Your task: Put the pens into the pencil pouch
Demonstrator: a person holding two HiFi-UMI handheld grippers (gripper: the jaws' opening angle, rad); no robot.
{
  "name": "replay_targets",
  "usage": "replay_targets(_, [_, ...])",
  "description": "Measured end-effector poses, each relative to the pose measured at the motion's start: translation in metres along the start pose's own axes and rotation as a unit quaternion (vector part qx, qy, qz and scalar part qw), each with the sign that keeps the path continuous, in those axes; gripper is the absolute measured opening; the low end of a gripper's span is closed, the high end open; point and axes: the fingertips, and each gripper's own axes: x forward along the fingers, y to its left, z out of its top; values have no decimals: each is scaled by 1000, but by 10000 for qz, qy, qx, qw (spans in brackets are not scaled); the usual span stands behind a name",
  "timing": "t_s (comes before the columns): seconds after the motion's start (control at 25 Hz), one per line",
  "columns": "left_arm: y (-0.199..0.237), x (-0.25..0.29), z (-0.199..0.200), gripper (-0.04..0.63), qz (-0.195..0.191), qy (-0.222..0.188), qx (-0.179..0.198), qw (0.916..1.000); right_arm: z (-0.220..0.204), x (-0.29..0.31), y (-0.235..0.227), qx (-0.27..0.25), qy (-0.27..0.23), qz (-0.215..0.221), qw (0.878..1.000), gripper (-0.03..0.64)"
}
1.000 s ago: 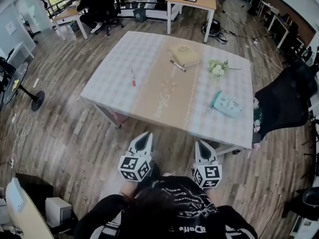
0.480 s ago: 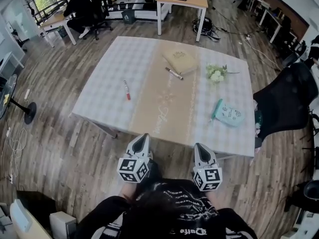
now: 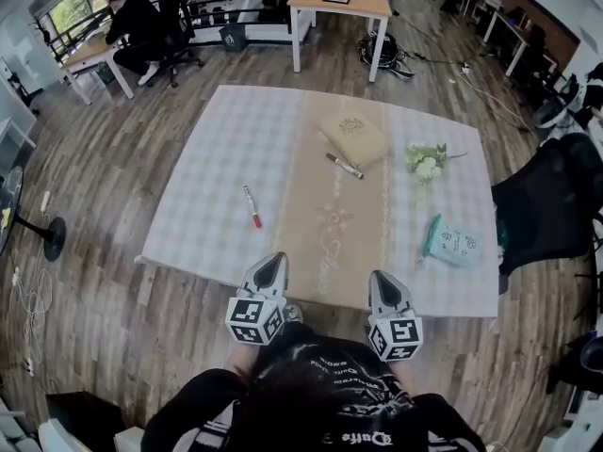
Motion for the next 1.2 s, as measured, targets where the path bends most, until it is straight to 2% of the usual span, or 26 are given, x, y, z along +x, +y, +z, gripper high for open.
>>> replay_targets(0.36, [71, 39, 18, 20, -93, 247, 114, 9996, 15, 64, 20, 80, 11, -321, 9995, 9])
replay_targets(0.6, [110, 53, 23, 21, 124, 284, 37, 9995, 19, 94, 30, 84, 28, -345, 9994, 9])
replay_targets(0.84, [135, 60, 13, 27, 372, 452, -223, 9980, 15, 112, 30, 93, 141, -277, 9995, 9])
replay_targets(0.88, [139, 62, 10, 47, 441, 476, -250, 9976, 15, 114, 27, 80, 162, -267, 9995, 9])
replay_targets(0.96, [149, 64, 3, 159, 617, 572, -310, 9960, 14, 118, 22, 75, 211, -244, 9995, 9])
replay_targets(1.04, [159, 67, -4, 223, 816, 736, -432, 9930, 13, 120, 16, 74, 261, -229, 9994, 9])
replay_targets(1.2, [175, 77, -26, 252, 1180, 1303, -528, 9830, 21, 122, -2, 114, 256, -298, 9992, 9])
